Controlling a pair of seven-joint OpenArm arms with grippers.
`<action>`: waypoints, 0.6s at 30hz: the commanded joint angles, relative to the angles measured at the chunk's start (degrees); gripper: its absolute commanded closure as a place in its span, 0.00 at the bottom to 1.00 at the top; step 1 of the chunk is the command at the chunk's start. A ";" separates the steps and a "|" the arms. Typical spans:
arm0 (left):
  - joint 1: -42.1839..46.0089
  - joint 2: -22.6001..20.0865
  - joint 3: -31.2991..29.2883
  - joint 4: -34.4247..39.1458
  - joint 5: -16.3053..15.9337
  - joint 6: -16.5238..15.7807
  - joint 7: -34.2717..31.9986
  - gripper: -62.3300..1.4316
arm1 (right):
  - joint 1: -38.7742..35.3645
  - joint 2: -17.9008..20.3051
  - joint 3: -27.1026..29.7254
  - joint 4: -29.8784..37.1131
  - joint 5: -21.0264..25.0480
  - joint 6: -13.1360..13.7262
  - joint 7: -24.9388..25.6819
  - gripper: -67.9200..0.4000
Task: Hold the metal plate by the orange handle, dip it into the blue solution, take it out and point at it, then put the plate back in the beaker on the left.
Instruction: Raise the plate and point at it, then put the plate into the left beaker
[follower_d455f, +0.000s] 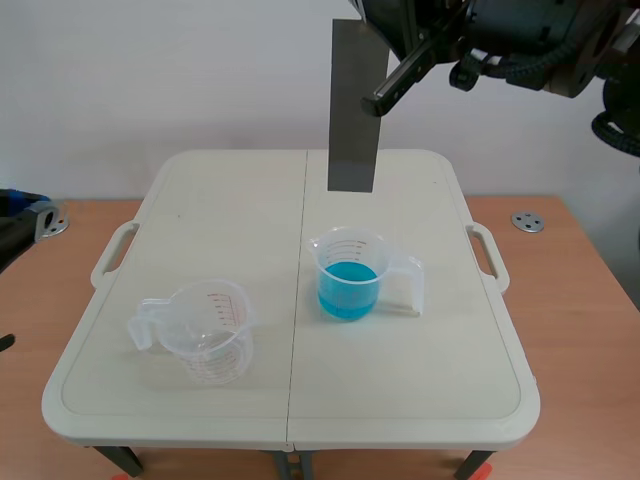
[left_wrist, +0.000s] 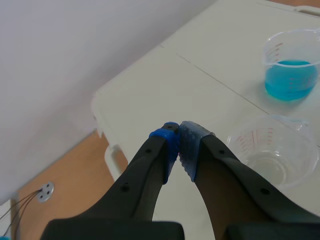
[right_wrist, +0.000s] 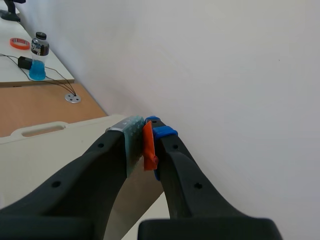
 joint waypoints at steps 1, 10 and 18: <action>3.06 -0.31 -0.74 1.38 -0.81 0.57 -1.97 0.95 | 0.70 0.13 -0.59 1.51 0.63 0.33 0.85 0.98; 19.80 -0.31 -5.27 2.32 -0.76 1.20 -6.16 0.95 | 0.70 0.13 -3.61 1.51 0.66 0.33 0.85 0.98; 31.15 -0.28 -6.88 2.32 -0.68 3.93 -7.87 0.95 | 0.72 -0.02 -7.76 1.51 0.66 0.33 0.87 0.97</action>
